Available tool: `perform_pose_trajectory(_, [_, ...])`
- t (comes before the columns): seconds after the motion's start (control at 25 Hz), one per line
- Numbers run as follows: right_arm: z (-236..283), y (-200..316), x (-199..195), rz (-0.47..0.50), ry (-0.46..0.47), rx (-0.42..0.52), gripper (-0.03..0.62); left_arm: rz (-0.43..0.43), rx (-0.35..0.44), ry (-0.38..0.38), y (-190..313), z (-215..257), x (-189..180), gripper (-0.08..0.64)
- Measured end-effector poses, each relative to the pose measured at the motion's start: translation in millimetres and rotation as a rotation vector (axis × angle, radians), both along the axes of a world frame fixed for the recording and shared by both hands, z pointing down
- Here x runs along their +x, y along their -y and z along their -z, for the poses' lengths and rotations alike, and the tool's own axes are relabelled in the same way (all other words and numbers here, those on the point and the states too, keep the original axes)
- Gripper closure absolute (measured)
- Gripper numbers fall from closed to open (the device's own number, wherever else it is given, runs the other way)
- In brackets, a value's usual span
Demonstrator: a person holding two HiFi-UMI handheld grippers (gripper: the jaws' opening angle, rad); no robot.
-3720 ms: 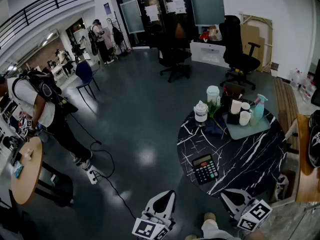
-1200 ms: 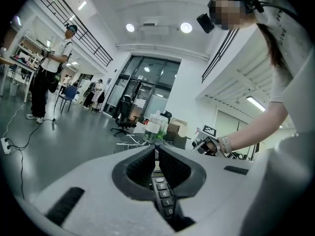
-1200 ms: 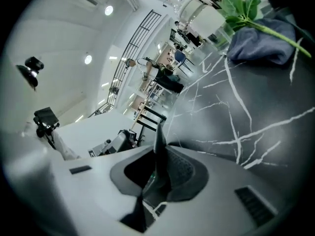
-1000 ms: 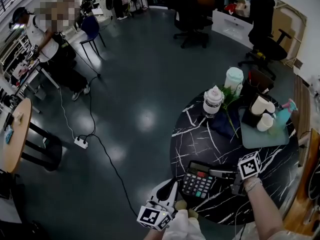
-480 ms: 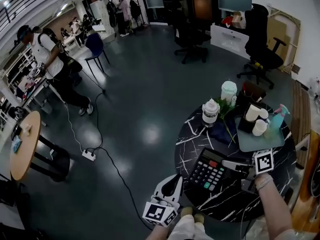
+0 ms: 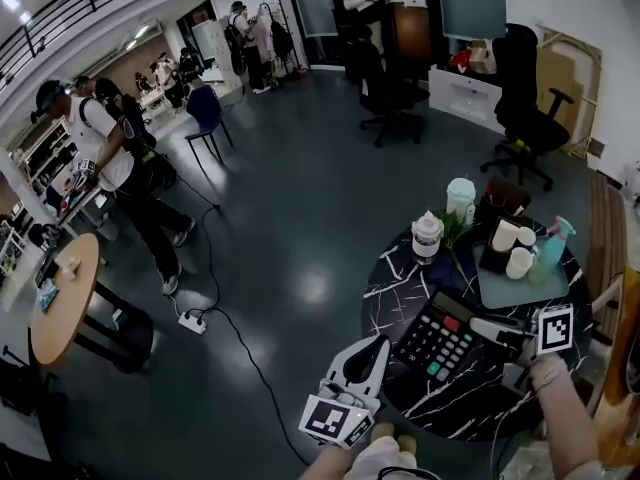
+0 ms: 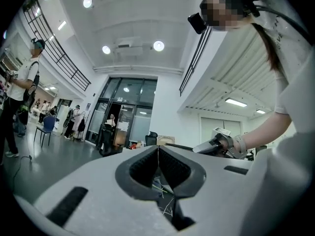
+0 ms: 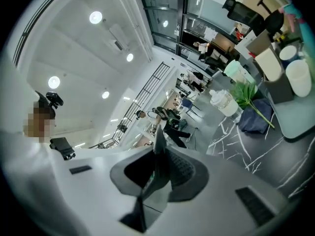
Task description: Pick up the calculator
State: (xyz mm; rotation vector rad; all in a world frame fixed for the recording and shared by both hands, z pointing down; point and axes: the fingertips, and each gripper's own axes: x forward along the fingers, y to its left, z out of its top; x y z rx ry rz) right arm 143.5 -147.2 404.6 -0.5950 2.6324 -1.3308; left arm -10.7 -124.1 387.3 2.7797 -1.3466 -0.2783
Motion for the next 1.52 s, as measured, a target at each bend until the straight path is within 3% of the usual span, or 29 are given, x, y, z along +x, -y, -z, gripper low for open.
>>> perform_pose_trajectory(0.4, [-1, -19, -17, 0.038, -0.032, 0.026, 0.535, -0.028, 0.003, 0.001, -18, 7, 13, 0.552])
perform_pose_trajectory(1.08, [19, -18, -12, 0.026, -0.026, 0.047, 0.535, -0.022, 0.065, -0.037, -1, 41, 7, 0.552])
perform_pose_trajectory(1.52, [22, -8, -22, 0.043, -0.015, 0.054, 0.535, 0.042, 0.065, -0.029, 4, 44, -19, 0.552])
